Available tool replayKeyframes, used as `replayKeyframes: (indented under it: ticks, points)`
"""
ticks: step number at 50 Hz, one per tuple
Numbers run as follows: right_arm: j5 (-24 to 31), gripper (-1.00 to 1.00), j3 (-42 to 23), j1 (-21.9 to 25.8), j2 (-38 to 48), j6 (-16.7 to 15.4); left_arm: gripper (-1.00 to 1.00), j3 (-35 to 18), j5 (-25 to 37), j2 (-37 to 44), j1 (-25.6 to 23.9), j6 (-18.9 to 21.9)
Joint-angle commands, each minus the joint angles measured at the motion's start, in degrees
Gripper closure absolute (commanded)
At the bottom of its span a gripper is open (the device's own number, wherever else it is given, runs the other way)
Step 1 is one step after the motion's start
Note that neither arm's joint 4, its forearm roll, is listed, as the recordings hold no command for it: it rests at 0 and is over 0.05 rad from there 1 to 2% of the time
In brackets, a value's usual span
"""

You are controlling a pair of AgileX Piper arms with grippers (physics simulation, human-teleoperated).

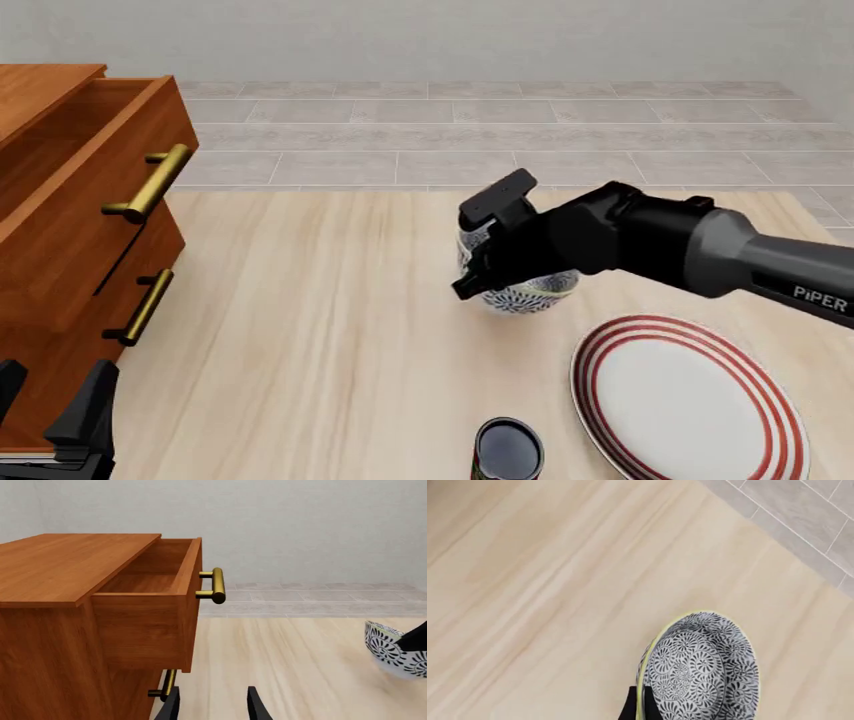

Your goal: Put the bowl on the plate.

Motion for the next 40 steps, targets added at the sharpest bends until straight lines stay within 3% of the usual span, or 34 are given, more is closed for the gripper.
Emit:
replayKeyframes:
  ticks: [1,23,40]
  points:
    - [0.9,1.0,3.39,-2.7,-4.87,-0.71,-1.0,0.0,0.0,-0.01,0.0,0.0]
    - [2.24,1.0,14.53,-10.44,-17.16,-1.46,-1.0,0.0,0.0,0.0,-0.01,0.0]
    - [3.76,1.0,19.29,-14.25,-23.25,-1.72,-1.0,0.0,0.0,0.0,0.0,0.0]
